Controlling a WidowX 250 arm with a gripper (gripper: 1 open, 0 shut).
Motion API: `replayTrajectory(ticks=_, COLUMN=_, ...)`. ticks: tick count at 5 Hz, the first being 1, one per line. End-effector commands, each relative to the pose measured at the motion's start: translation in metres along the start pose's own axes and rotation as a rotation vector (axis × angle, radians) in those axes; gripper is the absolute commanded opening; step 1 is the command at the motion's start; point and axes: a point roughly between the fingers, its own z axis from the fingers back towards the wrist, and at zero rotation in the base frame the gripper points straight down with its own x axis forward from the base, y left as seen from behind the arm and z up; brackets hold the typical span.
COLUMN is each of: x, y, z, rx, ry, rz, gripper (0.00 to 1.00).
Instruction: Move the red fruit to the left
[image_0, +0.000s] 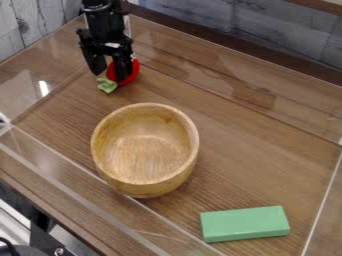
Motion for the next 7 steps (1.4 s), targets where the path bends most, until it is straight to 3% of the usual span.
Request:
replayTrajectory(ticks=1, x=0.01, y=0.007, z=0.015, rx=0.033, ry=-0.06, rz=-0.002, gripper=1.0)
replayTrajectory(ticks=2, x=0.011, y=0.008, z=0.01, rx=0.033, ry=-0.059, rz=0.001, gripper=1.0)
replayTrajectory(ticks=3, x=0.011, y=0.008, z=0.008, rx=0.032, ry=-0.059, rz=0.004, gripper=0.0)
replayTrajectory(ticks=4, x=0.009, y=0.006, z=0.013, rx=0.015, ry=-0.063, rz=0.01, gripper=0.0)
replayTrajectory(ticks=5, x=0.008, y=0.008, z=0.016, rx=0.019, ry=-0.054, rz=0.019, gripper=1.0)
replayTrajectory(ticks=6, x=0.007, y=0.008, z=0.022, rx=0.02, ry=-0.048, rz=0.029, gripper=1.0)
replayTrajectory(ticks=7, x=0.006, y=0.002, z=0.041, rx=0.017, ry=-0.071, rz=0.036, gripper=1.0)
